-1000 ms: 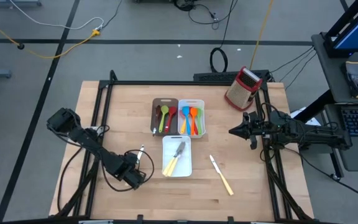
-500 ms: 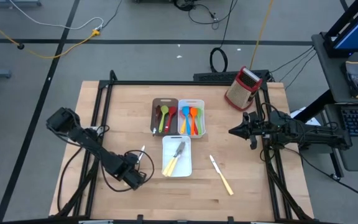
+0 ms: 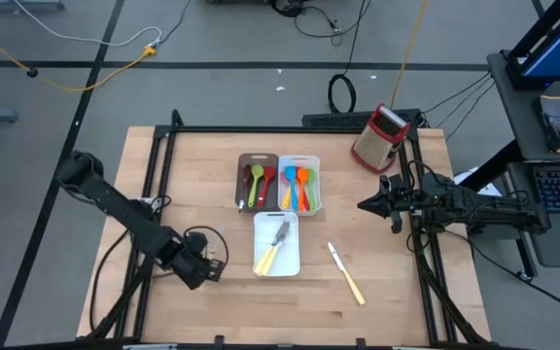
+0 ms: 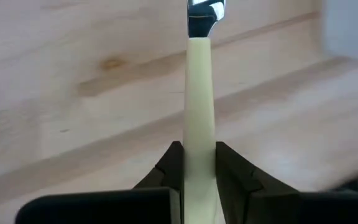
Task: Pick & Place Kitchen Items
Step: Put the yellow knife into the bottom white bin
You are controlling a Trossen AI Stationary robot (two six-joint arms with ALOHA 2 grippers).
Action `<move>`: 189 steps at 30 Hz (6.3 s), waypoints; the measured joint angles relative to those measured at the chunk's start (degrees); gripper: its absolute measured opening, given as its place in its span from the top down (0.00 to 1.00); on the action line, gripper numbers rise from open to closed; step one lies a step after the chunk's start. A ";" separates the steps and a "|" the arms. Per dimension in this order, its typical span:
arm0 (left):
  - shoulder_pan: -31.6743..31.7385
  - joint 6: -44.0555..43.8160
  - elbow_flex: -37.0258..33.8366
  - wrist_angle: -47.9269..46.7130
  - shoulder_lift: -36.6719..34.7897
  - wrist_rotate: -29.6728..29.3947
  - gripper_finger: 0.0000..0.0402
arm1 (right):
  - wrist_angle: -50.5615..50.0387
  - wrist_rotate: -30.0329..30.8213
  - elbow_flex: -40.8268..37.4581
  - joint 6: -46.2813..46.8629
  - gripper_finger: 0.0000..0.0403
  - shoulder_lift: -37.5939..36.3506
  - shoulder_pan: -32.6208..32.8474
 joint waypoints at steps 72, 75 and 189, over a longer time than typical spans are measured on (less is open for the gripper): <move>29.23 14.33 17.90 21.22 18.81 23.78 0.76 | -4.59 -0.44 0.00 -0.24 1.00 0.00 0.00; 29.04 13.89 17.90 21.27 18.79 23.82 0.69 | -4.61 -0.44 0.00 -0.24 1.00 0.00 -0.01; 31.93 93.98 -31.06 13.94 -62.34 -5.40 0.99 | -33.10 6.83 47.53 50.96 1.00 64.99 37.82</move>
